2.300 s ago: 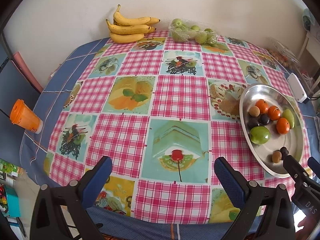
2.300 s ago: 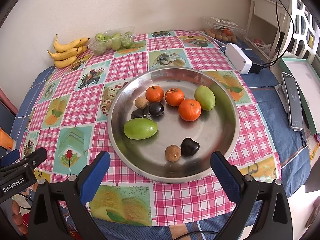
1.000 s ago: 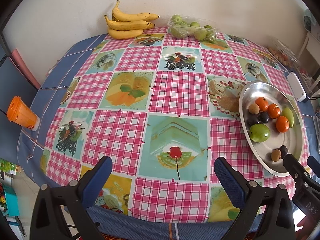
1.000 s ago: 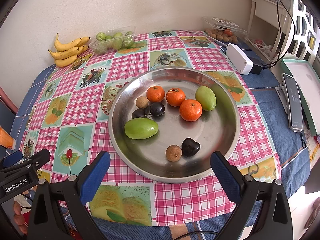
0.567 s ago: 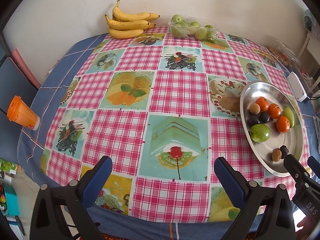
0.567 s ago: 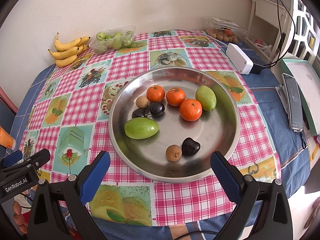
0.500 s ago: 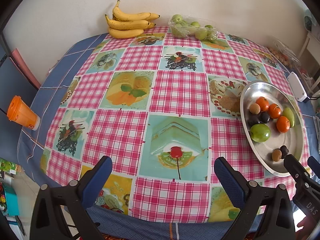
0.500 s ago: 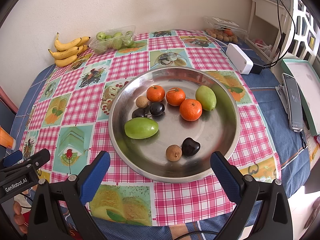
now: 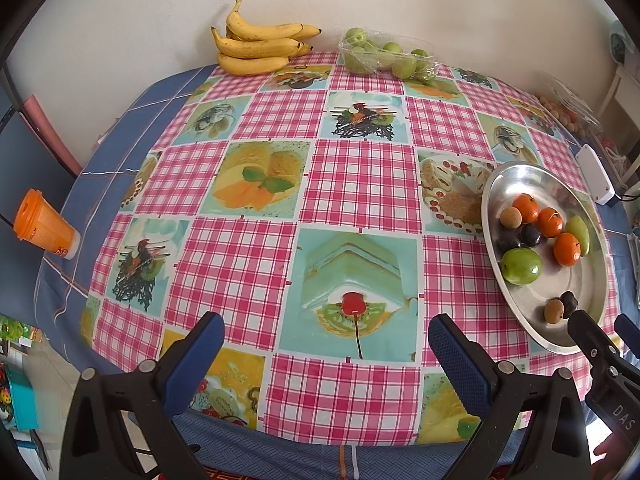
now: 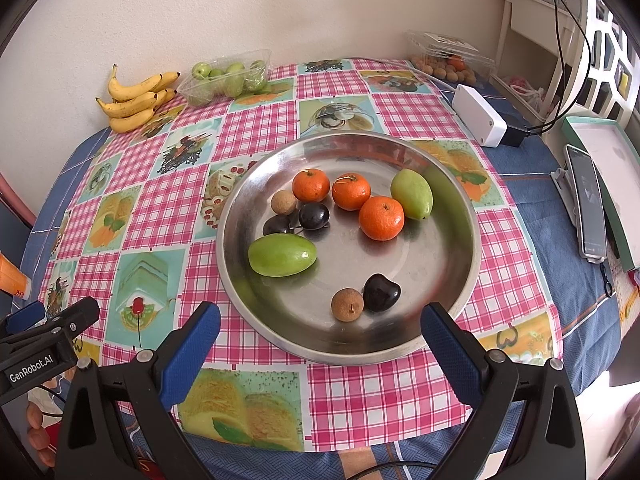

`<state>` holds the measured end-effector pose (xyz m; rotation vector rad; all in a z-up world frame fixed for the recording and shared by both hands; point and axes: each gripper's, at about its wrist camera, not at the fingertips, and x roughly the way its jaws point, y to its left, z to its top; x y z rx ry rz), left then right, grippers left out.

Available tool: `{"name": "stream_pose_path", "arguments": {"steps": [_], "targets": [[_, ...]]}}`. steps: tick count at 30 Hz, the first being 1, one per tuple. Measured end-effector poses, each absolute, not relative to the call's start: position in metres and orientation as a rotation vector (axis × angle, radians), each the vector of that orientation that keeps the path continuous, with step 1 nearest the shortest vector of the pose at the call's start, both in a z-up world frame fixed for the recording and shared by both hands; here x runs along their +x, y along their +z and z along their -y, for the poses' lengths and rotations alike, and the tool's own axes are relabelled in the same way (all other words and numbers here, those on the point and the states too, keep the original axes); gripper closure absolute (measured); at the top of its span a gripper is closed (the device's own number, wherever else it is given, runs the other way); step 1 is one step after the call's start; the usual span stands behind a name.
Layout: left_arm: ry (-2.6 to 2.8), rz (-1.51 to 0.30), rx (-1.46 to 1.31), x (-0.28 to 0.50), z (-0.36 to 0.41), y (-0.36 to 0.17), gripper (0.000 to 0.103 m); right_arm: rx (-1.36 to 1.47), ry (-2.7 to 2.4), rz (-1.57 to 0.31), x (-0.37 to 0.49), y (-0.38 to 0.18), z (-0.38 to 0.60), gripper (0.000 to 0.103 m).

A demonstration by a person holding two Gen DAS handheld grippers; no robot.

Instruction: Organize fruits

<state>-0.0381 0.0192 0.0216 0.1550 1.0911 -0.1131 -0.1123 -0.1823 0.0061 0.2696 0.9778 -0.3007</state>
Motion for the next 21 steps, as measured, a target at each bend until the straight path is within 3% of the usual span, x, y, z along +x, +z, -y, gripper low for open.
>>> {"name": "stream_pose_path", "arguments": {"steps": [21], "targets": [[-0.120,-1.073,0.144,-0.0390,-0.0191,0.0255,0.000,0.272,-0.299,-0.982,-0.1123,0.0051,0.1828,0.003]]}}
